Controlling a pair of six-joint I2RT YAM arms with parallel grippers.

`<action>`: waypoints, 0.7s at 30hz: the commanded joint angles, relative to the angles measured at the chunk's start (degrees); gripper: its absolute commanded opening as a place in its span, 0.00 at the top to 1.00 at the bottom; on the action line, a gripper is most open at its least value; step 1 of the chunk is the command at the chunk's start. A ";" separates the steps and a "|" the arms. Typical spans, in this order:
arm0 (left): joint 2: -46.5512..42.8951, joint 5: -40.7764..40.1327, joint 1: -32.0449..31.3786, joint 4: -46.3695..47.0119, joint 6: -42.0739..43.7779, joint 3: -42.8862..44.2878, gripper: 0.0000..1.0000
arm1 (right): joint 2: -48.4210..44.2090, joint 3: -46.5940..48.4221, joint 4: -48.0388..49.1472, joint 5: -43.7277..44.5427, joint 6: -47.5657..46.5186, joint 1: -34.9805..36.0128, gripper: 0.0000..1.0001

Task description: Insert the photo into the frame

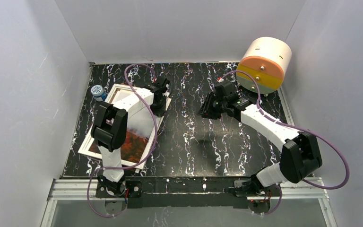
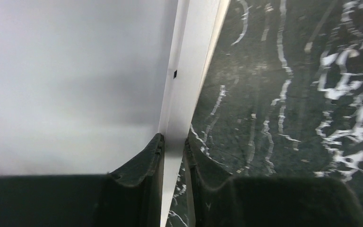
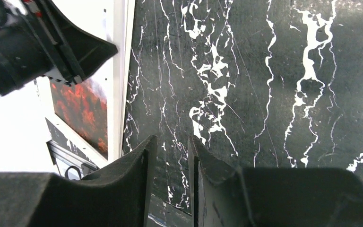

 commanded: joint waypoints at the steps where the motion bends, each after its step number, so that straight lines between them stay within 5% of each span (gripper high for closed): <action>1: -1.48 -1.86 -3.43 -6.87 -7.67 8.94 1.00 | -3.06 -0.27 -3.14 2.35 -0.89 -0.13 0.60; 13: 10.61 -9.46 -17.61 -14.05 -23.47 27.56 1.00 | -5.49 -6.50 -4.84 0.08 -2.86 -3.68 0.43; 21: 19.91 -0.77 -18.48 -9.13 -26.85 34.50 1.00 | -10.34 -16.28 4.87 -12.26 -8.26 -5.75 0.23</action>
